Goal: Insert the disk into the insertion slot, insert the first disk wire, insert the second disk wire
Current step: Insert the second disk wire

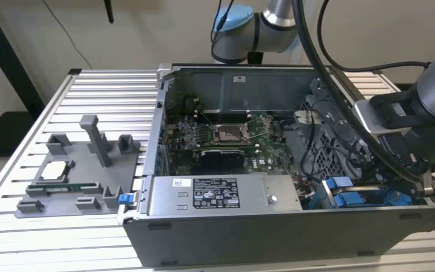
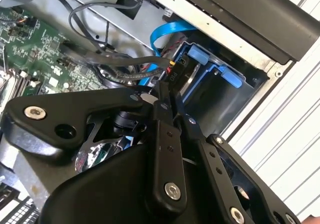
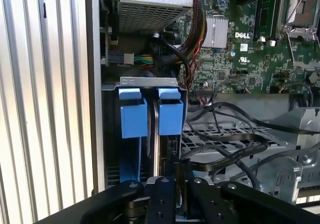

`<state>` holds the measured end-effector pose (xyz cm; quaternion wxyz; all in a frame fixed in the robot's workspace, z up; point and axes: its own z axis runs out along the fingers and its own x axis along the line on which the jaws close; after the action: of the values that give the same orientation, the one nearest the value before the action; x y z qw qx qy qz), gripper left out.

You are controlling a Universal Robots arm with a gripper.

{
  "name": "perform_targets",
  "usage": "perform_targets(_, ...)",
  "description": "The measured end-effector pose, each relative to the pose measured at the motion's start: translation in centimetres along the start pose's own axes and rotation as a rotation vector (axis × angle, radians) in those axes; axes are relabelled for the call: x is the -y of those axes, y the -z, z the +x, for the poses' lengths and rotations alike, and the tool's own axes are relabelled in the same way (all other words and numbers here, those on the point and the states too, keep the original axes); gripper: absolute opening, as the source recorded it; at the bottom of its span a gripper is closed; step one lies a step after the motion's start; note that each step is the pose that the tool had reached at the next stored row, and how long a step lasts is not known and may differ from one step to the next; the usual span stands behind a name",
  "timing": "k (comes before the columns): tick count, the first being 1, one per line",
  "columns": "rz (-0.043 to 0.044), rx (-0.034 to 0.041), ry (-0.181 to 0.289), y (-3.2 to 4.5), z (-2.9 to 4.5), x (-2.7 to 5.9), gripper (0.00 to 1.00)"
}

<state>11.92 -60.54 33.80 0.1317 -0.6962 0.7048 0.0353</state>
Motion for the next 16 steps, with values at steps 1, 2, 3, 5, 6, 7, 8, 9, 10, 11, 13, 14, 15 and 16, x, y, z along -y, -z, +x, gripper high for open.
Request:
perform_targets(1,0.0003,0.0002,0.000,-0.03,0.00,0.00,0.00)
perform_targets(2,0.0010,0.0002,0.001,-0.05,0.01,-0.01,0.00)
perform_targets(3,0.0016,0.0005,0.001,-0.07,0.02,-0.01,0.00)
perform_targets(5,0.0028,0.0006,0.002,-0.12,0.03,-0.01,0.00)
perform_targets(6,0.0033,0.0008,0.003,-0.15,0.04,-0.02,0.00)
perform_targets(7,0.0037,0.0008,0.003,-0.17,0.04,-0.02,0.00)
perform_targets(8,0.0040,0.0008,0.003,-0.21,0.05,-0.03,0.00)
perform_targets(9,0.0041,0.0009,0.003,-0.27,0.07,-0.04,0.00)
perform_targets(10,0.0043,0.0007,0.003,-0.35,0.09,-0.05,0.00)
perform_targets(11,0.0046,0.0005,0.003,-0.43,0.11,-0.06,0.00)
perform_targets(13,0.0047,-0.0001,0.003,-0.59,0.15,-0.09,0.00)
perform_targets(14,0.0047,-0.0001,0.003,-0.65,0.16,-0.09,0.00)
perform_targets(15,0.0047,0.0002,0.003,-0.70,0.17,-0.10,0.00)
perform_targets(16,0.0048,0.0006,0.003,-0.72,0.18,-0.12,0.00)
